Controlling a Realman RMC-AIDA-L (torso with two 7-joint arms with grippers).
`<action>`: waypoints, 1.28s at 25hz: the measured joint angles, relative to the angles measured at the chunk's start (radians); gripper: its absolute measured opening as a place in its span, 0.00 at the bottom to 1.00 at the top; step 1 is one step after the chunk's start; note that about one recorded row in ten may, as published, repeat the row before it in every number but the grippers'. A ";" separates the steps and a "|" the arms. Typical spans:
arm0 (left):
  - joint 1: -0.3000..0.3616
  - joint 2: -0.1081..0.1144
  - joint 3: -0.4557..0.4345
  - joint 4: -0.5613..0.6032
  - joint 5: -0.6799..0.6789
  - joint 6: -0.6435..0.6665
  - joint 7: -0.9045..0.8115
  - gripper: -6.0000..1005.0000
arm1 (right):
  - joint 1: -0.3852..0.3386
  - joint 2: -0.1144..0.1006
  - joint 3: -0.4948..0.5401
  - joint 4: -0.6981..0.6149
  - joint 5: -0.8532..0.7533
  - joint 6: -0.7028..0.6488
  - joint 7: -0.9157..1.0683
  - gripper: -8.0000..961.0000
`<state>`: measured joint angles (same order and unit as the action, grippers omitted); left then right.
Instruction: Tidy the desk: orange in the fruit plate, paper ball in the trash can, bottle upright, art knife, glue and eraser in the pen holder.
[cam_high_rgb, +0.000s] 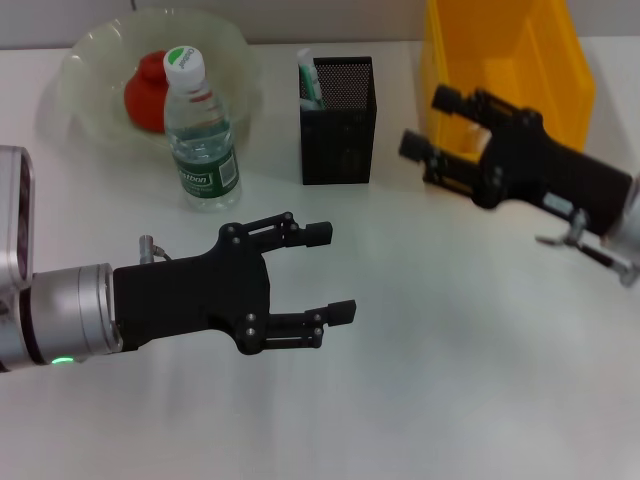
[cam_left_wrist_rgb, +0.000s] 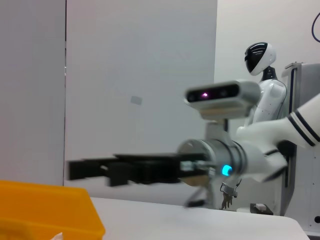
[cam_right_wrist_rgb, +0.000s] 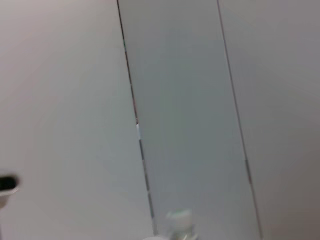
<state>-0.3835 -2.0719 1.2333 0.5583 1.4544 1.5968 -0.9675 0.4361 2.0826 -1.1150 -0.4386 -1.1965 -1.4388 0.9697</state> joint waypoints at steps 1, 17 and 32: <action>0.001 0.001 0.000 0.000 0.000 0.001 -0.001 0.81 | -0.031 0.000 -0.002 0.001 -0.026 -0.033 -0.006 0.79; 0.010 0.009 -0.002 0.007 0.010 0.019 -0.021 0.81 | -0.076 0.004 -0.007 0.111 -0.243 -0.189 -0.177 0.78; 0.058 0.013 -0.001 0.002 0.012 0.054 -0.031 0.81 | -0.078 0.004 -0.008 0.153 -0.240 -0.212 -0.293 0.78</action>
<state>-0.3257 -2.0585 1.2321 0.5604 1.4665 1.6506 -0.9987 0.3577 2.0863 -1.1228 -0.2853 -1.4369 -1.6508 0.6765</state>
